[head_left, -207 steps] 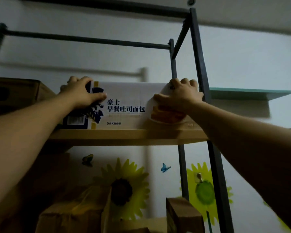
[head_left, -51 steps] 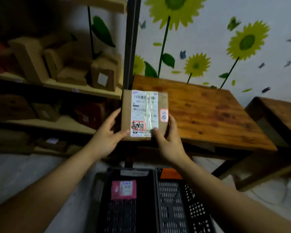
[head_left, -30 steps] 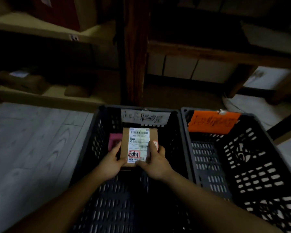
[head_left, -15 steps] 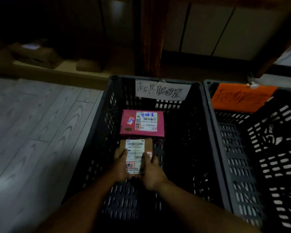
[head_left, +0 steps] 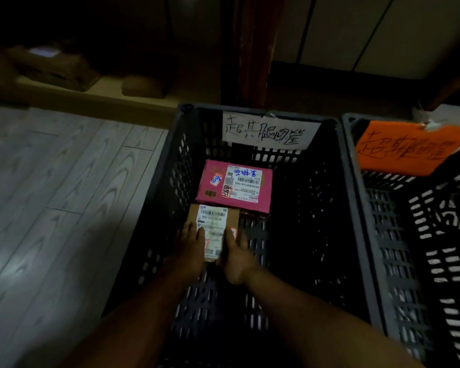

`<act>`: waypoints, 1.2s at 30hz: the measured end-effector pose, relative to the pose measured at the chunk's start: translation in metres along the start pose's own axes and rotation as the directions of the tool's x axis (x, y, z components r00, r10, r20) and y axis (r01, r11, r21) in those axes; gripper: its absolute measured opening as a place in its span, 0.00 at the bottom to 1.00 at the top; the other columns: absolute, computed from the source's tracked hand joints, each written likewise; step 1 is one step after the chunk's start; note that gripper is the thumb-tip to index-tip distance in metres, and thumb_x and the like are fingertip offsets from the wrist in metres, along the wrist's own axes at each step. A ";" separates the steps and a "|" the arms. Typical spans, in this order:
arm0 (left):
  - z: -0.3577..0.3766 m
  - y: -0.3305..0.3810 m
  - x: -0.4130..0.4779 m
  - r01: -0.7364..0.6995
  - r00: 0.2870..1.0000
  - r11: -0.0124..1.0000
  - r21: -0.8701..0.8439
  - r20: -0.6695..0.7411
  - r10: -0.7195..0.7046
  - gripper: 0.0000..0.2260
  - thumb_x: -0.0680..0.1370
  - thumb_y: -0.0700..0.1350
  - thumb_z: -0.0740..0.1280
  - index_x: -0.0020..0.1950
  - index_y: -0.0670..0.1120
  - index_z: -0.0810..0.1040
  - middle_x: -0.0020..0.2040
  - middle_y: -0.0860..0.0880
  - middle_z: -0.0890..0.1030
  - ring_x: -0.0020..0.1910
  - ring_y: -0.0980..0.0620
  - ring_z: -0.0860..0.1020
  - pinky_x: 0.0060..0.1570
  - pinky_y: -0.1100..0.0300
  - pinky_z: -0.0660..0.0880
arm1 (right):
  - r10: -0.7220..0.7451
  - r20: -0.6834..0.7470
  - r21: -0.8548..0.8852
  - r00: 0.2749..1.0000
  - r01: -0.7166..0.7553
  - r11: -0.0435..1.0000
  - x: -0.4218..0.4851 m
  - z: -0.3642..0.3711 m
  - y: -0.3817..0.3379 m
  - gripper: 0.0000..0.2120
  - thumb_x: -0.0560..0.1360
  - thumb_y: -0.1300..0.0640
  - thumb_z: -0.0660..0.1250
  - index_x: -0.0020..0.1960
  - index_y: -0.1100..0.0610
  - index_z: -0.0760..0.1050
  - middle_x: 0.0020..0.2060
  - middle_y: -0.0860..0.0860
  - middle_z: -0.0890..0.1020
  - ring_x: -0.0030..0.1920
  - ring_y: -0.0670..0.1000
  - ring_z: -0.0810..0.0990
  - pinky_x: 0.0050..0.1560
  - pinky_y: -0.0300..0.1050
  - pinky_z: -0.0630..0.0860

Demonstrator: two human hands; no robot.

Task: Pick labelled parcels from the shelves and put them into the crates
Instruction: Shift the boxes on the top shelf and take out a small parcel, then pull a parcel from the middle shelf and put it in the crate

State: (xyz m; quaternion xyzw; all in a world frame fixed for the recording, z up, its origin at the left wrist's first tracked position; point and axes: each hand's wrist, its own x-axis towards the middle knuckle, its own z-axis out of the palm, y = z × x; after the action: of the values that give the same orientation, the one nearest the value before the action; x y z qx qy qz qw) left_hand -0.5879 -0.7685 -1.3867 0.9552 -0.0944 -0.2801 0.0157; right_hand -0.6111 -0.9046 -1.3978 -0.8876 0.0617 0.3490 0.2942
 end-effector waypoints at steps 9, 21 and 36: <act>-0.204 0.015 -0.132 0.037 0.997 0.956 -0.291 0.079 -0.014 0.36 0.77 0.54 0.65 0.78 0.51 0.48 0.78 0.45 0.44 0.77 0.43 0.41 0.75 0.45 0.48 | -0.042 -0.013 -0.230 0.999 0.038 0.972 -0.165 -0.169 -0.097 0.33 0.79 0.48 0.62 0.79 0.55 0.52 0.77 0.58 0.54 0.76 0.63 0.52 0.75 0.52 0.57; -0.547 -0.021 -0.350 0.051 0.995 0.888 -0.456 -0.052 -0.084 0.36 0.77 0.57 0.64 0.78 0.50 0.50 0.79 0.47 0.47 0.77 0.45 0.46 0.75 0.51 0.50 | -0.159 -0.132 -0.268 0.978 0.119 0.956 -0.413 -0.402 -0.336 0.36 0.80 0.42 0.60 0.79 0.58 0.49 0.77 0.59 0.55 0.76 0.62 0.55 0.74 0.52 0.58; -0.853 -0.170 -0.486 -0.234 0.895 0.938 -0.257 -0.433 0.105 0.35 0.77 0.56 0.63 0.78 0.52 0.49 0.79 0.47 0.46 0.77 0.44 0.43 0.75 0.49 0.48 | -0.363 -0.542 -0.390 0.758 0.156 0.908 -0.564 -0.528 -0.624 0.33 0.79 0.43 0.62 0.78 0.55 0.56 0.75 0.58 0.63 0.72 0.60 0.65 0.68 0.52 0.66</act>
State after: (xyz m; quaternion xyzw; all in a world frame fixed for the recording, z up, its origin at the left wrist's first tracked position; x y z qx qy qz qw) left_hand -0.5008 -0.5293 -0.4232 0.9667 -0.1288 -0.0809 0.2056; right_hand -0.5297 -0.7461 -0.4212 -0.9872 -0.0308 0.0085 0.1565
